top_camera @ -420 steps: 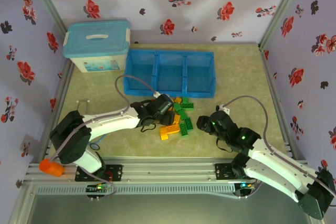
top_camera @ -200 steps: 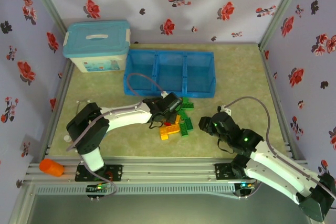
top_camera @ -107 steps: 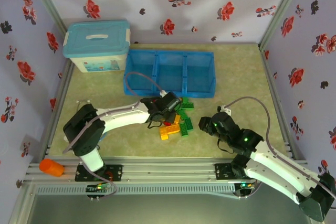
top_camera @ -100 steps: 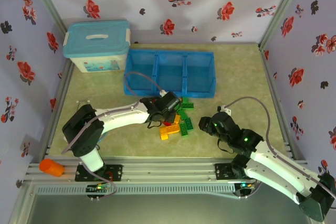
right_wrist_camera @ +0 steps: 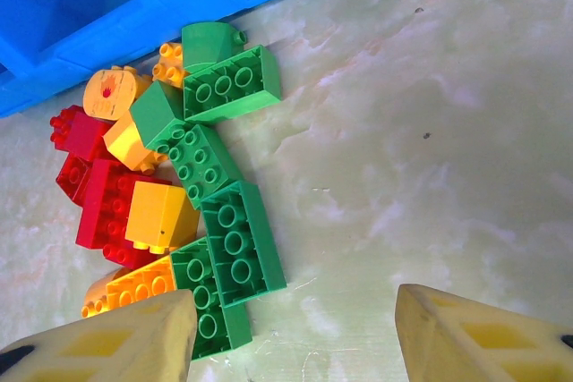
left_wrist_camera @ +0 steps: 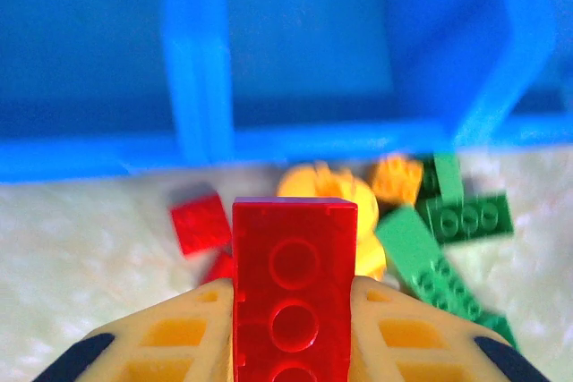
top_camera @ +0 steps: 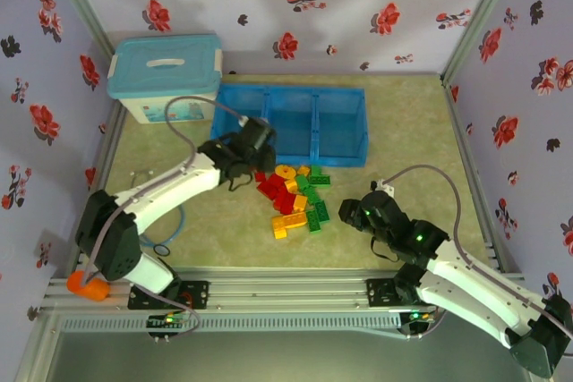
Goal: Sort the legos into containers by color
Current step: Place the lego in the container.
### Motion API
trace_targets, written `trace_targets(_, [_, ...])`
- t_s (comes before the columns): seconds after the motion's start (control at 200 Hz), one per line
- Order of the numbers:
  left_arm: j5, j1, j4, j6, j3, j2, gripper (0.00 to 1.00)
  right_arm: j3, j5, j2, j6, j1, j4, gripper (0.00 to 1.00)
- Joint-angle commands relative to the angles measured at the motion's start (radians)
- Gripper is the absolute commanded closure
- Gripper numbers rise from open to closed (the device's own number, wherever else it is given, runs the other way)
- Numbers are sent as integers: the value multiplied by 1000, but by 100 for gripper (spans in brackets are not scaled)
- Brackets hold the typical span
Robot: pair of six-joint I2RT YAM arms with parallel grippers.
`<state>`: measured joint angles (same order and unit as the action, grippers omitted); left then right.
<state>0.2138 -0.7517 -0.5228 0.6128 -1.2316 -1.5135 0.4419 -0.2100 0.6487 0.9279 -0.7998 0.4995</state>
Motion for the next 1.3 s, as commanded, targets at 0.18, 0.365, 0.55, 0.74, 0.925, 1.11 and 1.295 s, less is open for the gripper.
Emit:
trace_targets(0.18, [-47,260,-92,-126,-206,-71,75,62,-14,-9,-4,-10,43,39])
trace_targets(0.365, [-82,337,-95,-141,-275,-176,76,77,-5,-8,-6,-10,63,38])
trace_targets(0.55, [-95,351,-100,-167,-311,-243,76,69,3,-7,3,-12,71,38])
trace_targets(0.74, [-96,354,-119,-171,-355,-289,64,64,10,-8,9,-11,67,38])
trace_targets(0.925, [-96,352,-137,-158,-375,-259,28,76,1,-7,0,-11,89,36])
trace_targets(1.11, [-93,334,-132,-147,-273,-108,27,100,-37,-3,-37,-10,152,34])
trace_targets(1.295, [-63,275,-51,-121,15,183,27,181,-62,54,-121,-11,235,34])
